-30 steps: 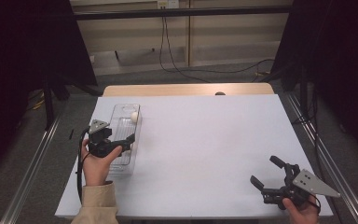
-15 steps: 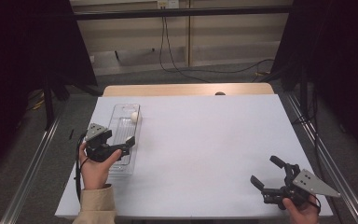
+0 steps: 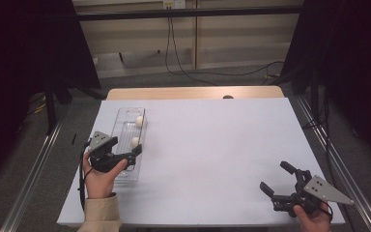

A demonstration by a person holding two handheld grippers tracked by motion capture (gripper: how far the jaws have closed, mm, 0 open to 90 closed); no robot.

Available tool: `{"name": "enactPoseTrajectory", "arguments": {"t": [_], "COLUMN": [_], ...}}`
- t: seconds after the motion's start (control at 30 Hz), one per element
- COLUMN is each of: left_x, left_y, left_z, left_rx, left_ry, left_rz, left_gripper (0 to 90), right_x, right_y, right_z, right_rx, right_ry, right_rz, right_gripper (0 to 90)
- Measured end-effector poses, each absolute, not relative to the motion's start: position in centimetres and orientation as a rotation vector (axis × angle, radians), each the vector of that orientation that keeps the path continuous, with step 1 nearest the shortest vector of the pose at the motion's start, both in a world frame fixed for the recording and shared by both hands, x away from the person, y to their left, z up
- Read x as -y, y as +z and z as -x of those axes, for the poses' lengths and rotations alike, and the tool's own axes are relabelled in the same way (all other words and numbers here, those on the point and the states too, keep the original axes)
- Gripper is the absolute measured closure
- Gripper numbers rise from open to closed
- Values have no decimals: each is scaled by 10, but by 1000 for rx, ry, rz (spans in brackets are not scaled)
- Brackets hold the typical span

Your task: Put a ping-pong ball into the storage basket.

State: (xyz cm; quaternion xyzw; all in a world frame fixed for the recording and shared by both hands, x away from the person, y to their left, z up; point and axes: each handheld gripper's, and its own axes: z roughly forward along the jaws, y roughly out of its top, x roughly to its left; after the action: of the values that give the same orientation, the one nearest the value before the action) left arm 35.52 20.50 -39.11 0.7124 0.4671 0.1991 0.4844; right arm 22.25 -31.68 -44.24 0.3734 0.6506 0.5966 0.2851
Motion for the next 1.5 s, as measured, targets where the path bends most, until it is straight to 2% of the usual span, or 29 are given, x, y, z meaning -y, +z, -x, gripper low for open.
{"name": "enactPoseTrajectory", "arguments": {"t": [1.5], "left_x": [-208], "left_y": [-393], "left_z": [-322], "left_rx": [-1045], "left_ry": [524], "left_rz": [-1691], "left_gripper": [34], "right_x": [316], "right_y": [-442], "right_z": [-222], "right_rx": [-1743], "right_ry": [1595], "right_rz": [-994], "right_gripper": [6]}}
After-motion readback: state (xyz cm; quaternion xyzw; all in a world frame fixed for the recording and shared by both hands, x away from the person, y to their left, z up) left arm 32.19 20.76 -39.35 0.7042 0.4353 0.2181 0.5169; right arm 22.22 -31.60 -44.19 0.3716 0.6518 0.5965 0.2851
